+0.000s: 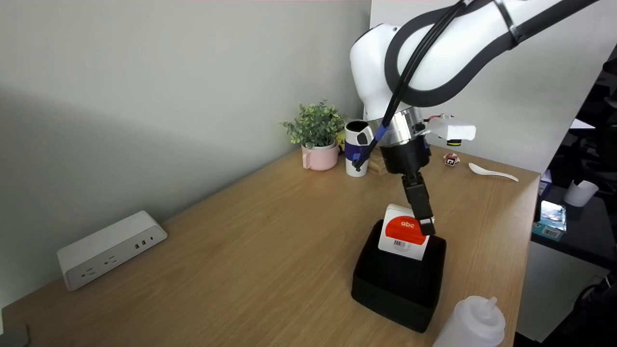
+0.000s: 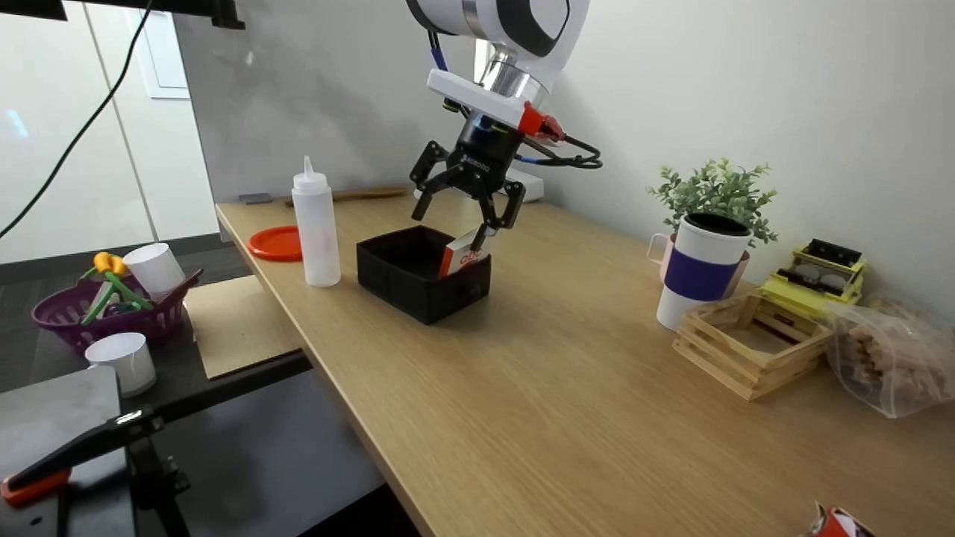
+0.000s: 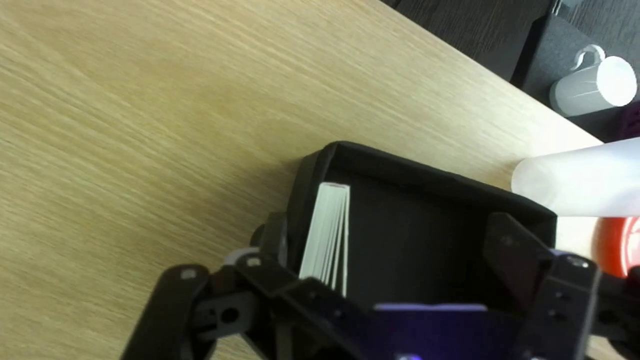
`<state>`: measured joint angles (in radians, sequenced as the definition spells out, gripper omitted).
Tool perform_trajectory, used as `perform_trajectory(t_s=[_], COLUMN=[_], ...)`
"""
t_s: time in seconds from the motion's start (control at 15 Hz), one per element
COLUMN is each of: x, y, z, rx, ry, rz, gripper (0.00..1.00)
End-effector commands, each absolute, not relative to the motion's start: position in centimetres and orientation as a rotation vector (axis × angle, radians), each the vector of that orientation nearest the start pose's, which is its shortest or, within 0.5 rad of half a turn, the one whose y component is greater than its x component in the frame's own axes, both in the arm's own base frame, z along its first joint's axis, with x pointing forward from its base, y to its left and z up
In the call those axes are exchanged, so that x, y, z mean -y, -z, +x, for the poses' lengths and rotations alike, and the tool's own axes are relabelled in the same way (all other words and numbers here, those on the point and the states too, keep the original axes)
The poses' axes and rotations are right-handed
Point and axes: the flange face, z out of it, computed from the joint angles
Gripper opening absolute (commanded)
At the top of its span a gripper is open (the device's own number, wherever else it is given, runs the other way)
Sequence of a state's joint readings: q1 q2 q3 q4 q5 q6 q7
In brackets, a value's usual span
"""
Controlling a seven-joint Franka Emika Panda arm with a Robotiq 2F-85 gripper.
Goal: Remove the white and orange book from the black box and put it on the table
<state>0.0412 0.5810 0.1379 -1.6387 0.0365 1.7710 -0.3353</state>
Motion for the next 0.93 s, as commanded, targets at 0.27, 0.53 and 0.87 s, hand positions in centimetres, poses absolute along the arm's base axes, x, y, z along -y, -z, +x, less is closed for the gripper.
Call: perform_trajectory(t_s=[0.27, 0.53, 0.87], x=[-8.6, -8.2, -9.0], y=[-25.0, -24.9, -24.4], z=[63.1, 64.0, 65.1], rx=[0.762, 0.821, 0.911], ry=[-0.700, -0.646, -0.630], rz=[-2.816, -2.801, -2.767], gripper=[1.00, 1.00, 1.00])
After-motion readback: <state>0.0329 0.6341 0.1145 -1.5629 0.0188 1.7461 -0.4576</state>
